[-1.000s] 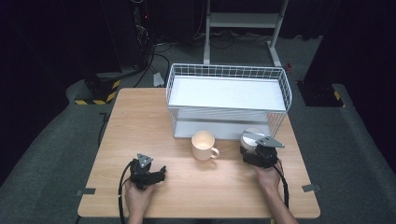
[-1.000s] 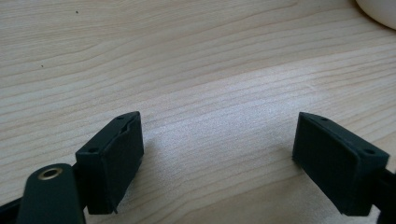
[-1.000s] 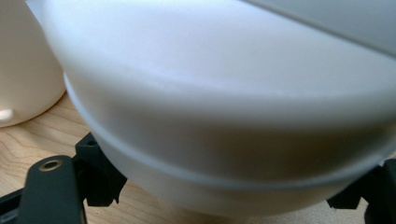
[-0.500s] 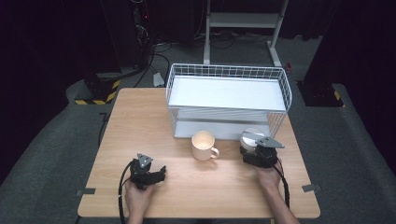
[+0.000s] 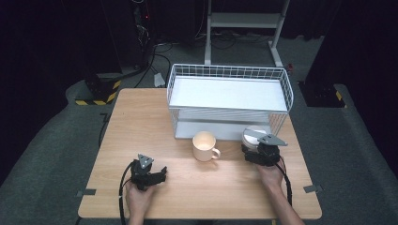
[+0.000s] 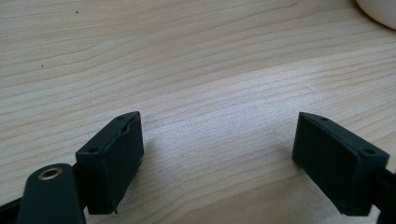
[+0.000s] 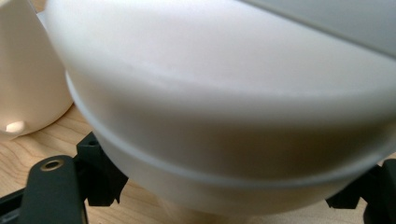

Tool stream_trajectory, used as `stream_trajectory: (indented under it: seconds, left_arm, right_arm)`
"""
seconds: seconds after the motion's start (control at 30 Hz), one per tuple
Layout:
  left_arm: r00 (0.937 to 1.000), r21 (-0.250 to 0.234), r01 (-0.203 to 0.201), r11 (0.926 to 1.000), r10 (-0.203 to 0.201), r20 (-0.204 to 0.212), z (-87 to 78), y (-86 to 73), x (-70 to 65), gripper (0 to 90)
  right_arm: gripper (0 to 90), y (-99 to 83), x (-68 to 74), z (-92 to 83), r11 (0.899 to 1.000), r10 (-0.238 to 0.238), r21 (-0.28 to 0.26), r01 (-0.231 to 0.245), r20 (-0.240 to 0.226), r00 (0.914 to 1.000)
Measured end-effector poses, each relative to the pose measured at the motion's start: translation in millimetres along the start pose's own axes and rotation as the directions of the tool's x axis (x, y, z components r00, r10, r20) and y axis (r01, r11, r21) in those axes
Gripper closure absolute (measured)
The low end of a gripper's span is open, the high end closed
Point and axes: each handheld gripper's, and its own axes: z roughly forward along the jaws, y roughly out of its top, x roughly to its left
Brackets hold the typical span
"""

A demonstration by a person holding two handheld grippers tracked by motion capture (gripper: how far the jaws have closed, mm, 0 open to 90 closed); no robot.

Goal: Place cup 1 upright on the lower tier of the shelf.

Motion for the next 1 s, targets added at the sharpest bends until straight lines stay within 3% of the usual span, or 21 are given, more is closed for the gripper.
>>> stream_trajectory:
  seconds: [0.37,1.0]
  left_arm:
    - [1.0000,0.000,0.000,1.0000,0.000,0.000,0.0,0.0,0.0,16.8]
    - [1.0000,0.000,0.000,1.0000,0.000,0.000,0.0,0.0,0.0,16.8]
  right_arm:
    - [18.8,13.3,-4.6,-1.3,1.000,0.016,-0.010,-0.017,-0.023,0.9996]
    - [18.8,23.8,-15.0,24.8,0.996,0.085,0.025,-0.084,-0.025,0.9961]
